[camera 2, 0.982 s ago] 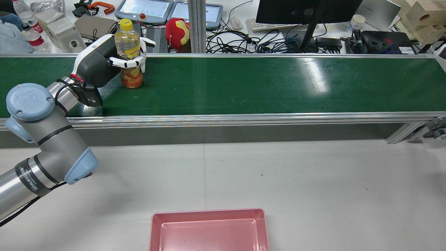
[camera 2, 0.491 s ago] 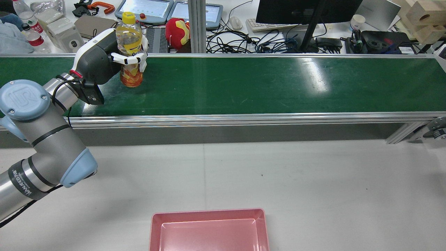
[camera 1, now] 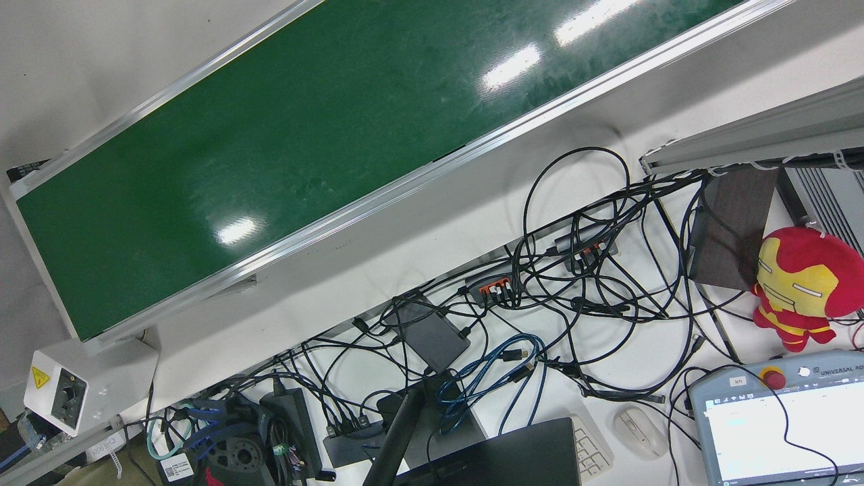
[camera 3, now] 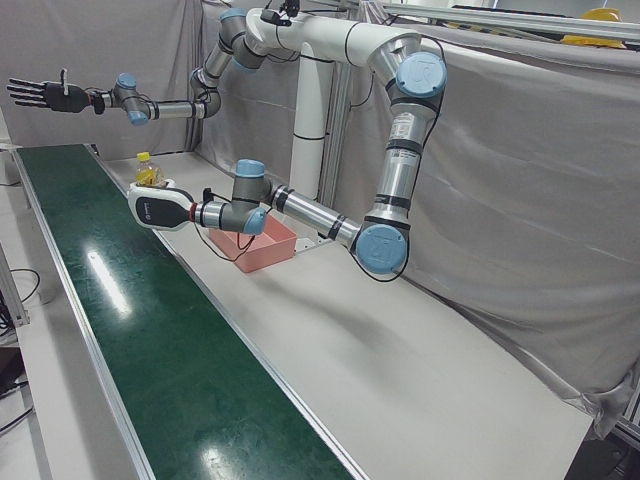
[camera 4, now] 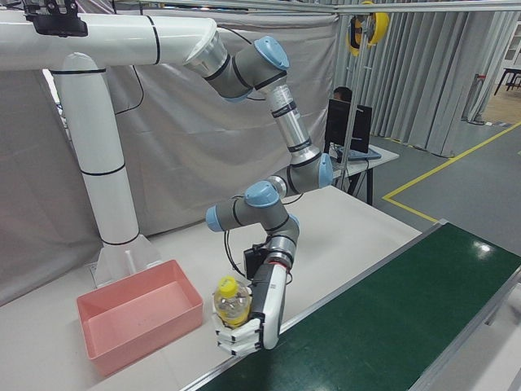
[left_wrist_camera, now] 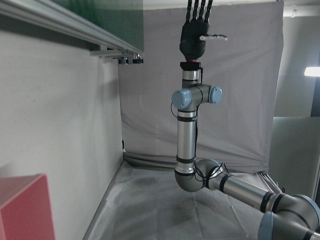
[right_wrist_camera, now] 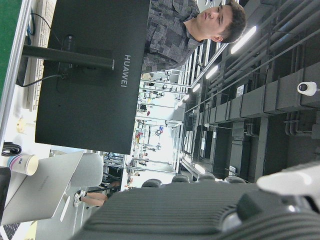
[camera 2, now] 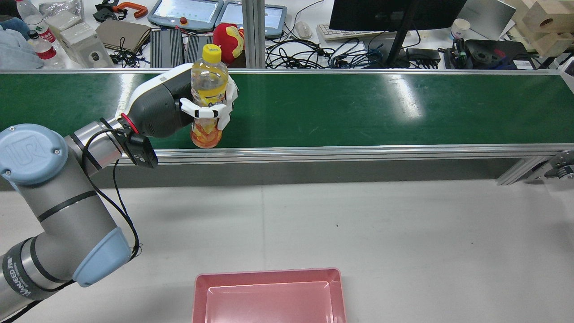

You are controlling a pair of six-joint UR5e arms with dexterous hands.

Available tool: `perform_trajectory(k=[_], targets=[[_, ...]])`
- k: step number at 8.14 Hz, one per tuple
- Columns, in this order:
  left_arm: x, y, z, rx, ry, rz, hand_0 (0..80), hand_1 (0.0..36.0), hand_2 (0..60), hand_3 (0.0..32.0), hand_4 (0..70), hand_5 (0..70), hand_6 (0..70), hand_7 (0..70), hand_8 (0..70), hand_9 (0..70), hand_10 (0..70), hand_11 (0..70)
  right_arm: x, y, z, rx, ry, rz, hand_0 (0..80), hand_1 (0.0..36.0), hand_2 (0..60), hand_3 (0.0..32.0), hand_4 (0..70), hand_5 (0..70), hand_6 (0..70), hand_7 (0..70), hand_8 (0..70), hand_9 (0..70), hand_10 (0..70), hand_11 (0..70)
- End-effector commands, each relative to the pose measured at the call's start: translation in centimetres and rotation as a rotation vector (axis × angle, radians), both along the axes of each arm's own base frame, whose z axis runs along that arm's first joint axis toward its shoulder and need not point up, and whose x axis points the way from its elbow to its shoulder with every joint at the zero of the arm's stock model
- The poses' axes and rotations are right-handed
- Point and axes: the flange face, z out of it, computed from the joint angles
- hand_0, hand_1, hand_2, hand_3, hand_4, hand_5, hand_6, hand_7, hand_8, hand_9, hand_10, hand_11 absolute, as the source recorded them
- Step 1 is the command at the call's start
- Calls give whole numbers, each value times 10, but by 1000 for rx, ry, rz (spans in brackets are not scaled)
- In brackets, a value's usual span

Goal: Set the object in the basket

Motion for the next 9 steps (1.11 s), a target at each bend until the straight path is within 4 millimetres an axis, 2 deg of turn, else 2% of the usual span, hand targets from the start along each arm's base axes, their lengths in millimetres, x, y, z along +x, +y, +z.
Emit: perform_trajectory(k=[1, 2, 4, 5, 6, 7, 8, 9], targets=[[57, 99, -40, 88, 22, 245, 499, 285, 600, 0, 567, 700, 518, 574, 700, 700, 700, 700, 0, 0, 0, 0, 1, 1, 0, 0, 0, 0, 0, 0, 0, 0, 0, 0, 0, 0], [95, 142, -39, 100, 9, 339, 506, 285, 600, 0, 570, 700, 506, 558, 700, 700, 698, 700, 0, 0, 0, 0, 0, 1, 0, 0, 0, 0, 0, 0, 0, 0, 0, 0, 0, 0], [137, 200, -32, 149, -55, 406, 514, 283, 600, 0, 542, 700, 469, 520, 699, 700, 659, 700, 0, 0, 1, -2, 2, 0, 0, 0, 0, 0, 0, 0, 0, 0, 0, 0, 0, 0], [146, 213, -27, 152, -67, 427, 516, 279, 600, 0, 530, 700, 458, 515, 693, 700, 654, 700, 0, 0, 1, -2, 0, 1, 0, 0, 0, 0, 0, 0, 0, 0, 0, 0, 0, 0], [145, 213, -22, 149, -71, 428, 516, 269, 600, 0, 512, 700, 443, 503, 674, 700, 634, 700, 0, 0, 1, -2, 1, 1, 0, 0, 0, 0, 0, 0, 0, 0, 0, 0, 0, 0], [143, 214, -2, 143, -81, 429, 520, 255, 600, 0, 496, 700, 415, 474, 633, 700, 591, 700, -1, 0, 1, -2, 0, -1, 0, 0, 0, 0, 0, 0, 0, 0, 0, 0, 0, 0], [138, 215, 27, 132, -98, 430, 537, 190, 356, 0, 385, 618, 238, 304, 451, 591, 459, 655, 0, 0, 1, -2, 2, 0, 0, 0, 0, 0, 0, 0, 0, 0, 0, 0, 0, 0], [127, 217, 43, 127, -107, 427, 544, 164, 80, 0, 227, 373, 100, 165, 278, 376, 332, 486, 0, 0, 2, -3, 1, 1, 0, 0, 0, 0, 0, 0, 0, 0, 0, 0, 0, 0]])
